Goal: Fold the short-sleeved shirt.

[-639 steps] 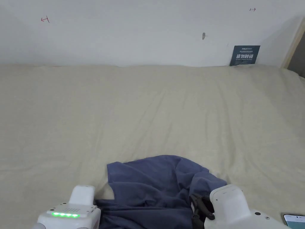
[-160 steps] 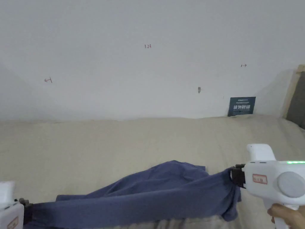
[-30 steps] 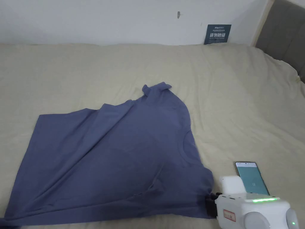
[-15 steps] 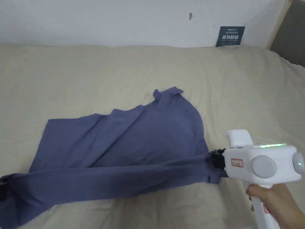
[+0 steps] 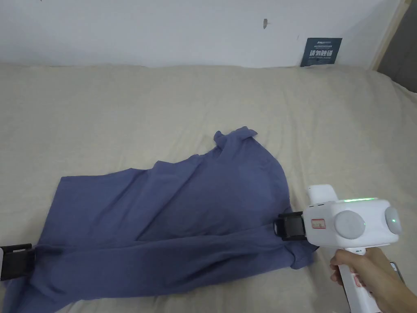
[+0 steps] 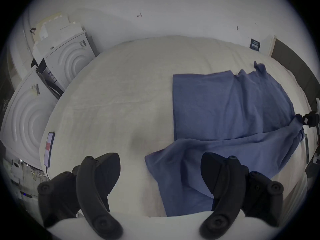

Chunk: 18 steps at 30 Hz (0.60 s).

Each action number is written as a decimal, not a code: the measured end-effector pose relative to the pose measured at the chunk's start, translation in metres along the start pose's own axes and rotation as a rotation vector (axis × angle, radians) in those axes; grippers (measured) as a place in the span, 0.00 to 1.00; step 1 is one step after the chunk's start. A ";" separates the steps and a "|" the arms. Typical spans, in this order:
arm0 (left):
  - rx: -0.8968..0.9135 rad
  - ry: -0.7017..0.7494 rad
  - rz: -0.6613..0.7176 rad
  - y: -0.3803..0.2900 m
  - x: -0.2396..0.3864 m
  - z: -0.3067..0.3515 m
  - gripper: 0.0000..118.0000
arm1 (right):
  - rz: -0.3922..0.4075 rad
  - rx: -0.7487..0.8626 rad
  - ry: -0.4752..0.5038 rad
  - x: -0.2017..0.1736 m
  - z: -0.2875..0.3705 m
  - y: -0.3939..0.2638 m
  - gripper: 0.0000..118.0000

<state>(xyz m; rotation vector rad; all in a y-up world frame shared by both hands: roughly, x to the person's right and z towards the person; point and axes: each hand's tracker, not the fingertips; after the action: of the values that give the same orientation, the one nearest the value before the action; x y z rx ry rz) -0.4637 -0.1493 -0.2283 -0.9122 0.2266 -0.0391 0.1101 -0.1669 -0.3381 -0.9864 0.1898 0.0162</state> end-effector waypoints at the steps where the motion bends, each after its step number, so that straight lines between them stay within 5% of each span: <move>1: 0.006 0.011 0.010 -0.001 -0.001 0.005 0.85 | -0.010 0.012 -0.005 0.001 0.005 -0.002 0.90; 5: 0.032 -0.014 0.031 -0.011 -0.006 0.032 0.78 | -0.063 0.064 0.048 -0.003 0.040 -0.018 0.90; 8: 0.080 -0.049 0.037 -0.028 -0.001 0.060 0.44 | -0.031 0.097 0.069 -0.020 0.070 -0.038 0.84; 9: 0.086 -0.045 0.038 -0.036 0.002 0.068 0.36 | -0.008 0.111 0.075 -0.026 0.077 -0.047 0.76; 12: 0.097 -0.043 0.027 -0.059 0.011 0.087 0.07 | 0.015 0.135 0.059 -0.035 0.090 -0.068 0.26; 15: 0.087 -0.055 0.038 -0.083 0.016 0.095 0.01 | 0.003 0.132 0.085 -0.042 0.094 -0.088 0.24; 18: 0.043 -0.060 0.076 -0.105 0.014 0.093 0.00 | -0.002 0.115 0.090 -0.048 0.093 -0.106 0.06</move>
<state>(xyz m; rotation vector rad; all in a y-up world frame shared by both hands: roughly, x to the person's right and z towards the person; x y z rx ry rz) -0.4237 -0.1434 -0.0935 -0.8600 0.2039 0.0536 0.0879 -0.1445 -0.1929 -0.8730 0.2699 -0.0404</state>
